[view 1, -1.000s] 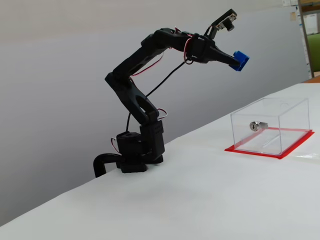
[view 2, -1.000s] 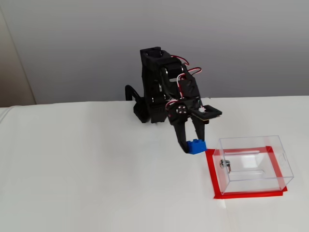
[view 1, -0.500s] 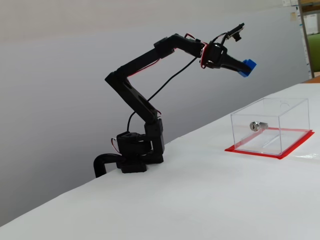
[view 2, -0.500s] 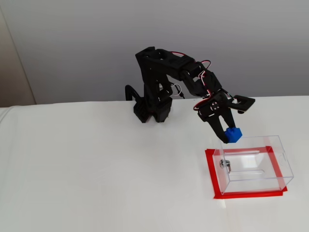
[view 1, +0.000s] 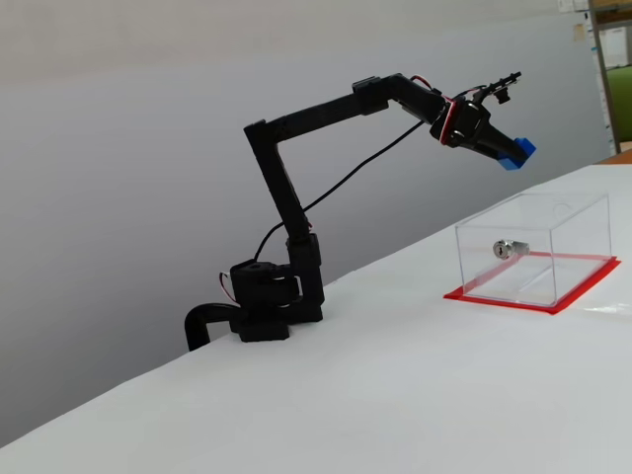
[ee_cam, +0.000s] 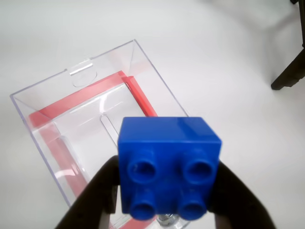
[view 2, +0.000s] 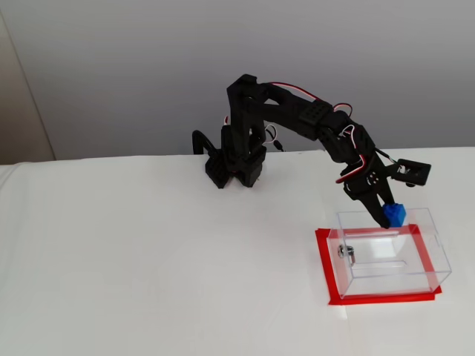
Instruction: Pick the blue lego brick and place it into the transparent box
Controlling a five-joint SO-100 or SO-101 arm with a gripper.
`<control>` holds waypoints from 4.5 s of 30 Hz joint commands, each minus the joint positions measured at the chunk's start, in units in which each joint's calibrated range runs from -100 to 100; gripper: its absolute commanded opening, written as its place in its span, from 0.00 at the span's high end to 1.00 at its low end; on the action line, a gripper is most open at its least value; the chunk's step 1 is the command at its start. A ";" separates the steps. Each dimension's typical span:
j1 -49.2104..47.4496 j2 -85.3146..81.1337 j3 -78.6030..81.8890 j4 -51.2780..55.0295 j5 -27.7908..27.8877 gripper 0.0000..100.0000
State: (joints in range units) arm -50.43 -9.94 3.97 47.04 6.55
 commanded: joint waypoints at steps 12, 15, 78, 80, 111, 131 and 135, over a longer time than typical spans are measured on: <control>-0.55 7.26 -9.31 -0.22 -2.16 0.91; 0.04 7.35 -9.13 -0.22 -4.15 0.85; 32.94 -22.10 12.48 -1.00 -4.51 0.98; 36.34 -24.98 16.10 -1.00 -4.51 0.98; 59.93 -78.69 71.62 -1.09 -4.51 0.98; 60.52 -90.06 95.21 -1.09 -8.16 0.98; 60.96 -90.06 95.40 -0.57 -7.90 0.98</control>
State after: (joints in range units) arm 9.51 -99.15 98.50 46.87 -1.17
